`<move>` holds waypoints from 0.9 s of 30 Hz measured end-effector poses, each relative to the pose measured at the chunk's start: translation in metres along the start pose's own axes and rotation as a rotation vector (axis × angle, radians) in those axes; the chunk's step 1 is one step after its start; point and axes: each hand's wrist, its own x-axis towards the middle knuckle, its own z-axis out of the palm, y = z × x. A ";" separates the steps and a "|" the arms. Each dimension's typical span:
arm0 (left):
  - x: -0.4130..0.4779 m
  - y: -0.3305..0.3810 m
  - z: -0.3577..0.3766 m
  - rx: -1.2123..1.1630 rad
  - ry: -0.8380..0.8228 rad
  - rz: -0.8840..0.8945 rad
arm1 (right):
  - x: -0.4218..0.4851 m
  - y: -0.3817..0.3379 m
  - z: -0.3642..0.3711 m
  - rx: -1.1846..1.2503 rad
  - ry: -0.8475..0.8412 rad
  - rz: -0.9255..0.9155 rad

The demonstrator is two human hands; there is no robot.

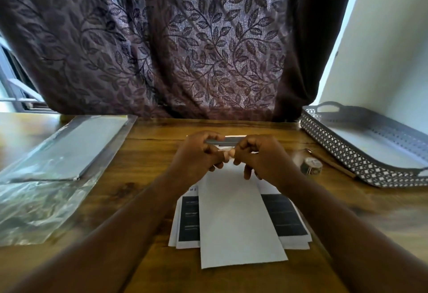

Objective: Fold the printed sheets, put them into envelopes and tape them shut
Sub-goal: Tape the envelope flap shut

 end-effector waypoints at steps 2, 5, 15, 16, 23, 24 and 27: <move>-0.001 -0.001 0.001 0.010 -0.002 0.019 | 0.002 0.004 0.000 -0.012 -0.018 0.030; -0.002 -0.003 0.004 0.019 0.066 0.015 | 0.009 0.010 -0.005 0.042 -0.004 0.104; 0.001 -0.018 0.017 0.796 -0.052 0.083 | 0.049 0.029 -0.007 0.098 -0.006 0.479; 0.001 -0.020 0.019 0.815 -0.068 0.092 | 0.052 0.031 -0.004 0.064 -0.016 0.467; 0.002 -0.027 0.021 0.832 -0.096 0.082 | 0.068 0.035 0.004 -0.100 -0.048 0.481; 0.002 -0.027 0.021 0.837 -0.099 0.081 | 0.069 0.035 0.004 -0.094 -0.059 0.484; 0.005 -0.029 0.022 0.838 -0.109 0.053 | 0.070 0.037 0.005 -0.078 -0.076 0.493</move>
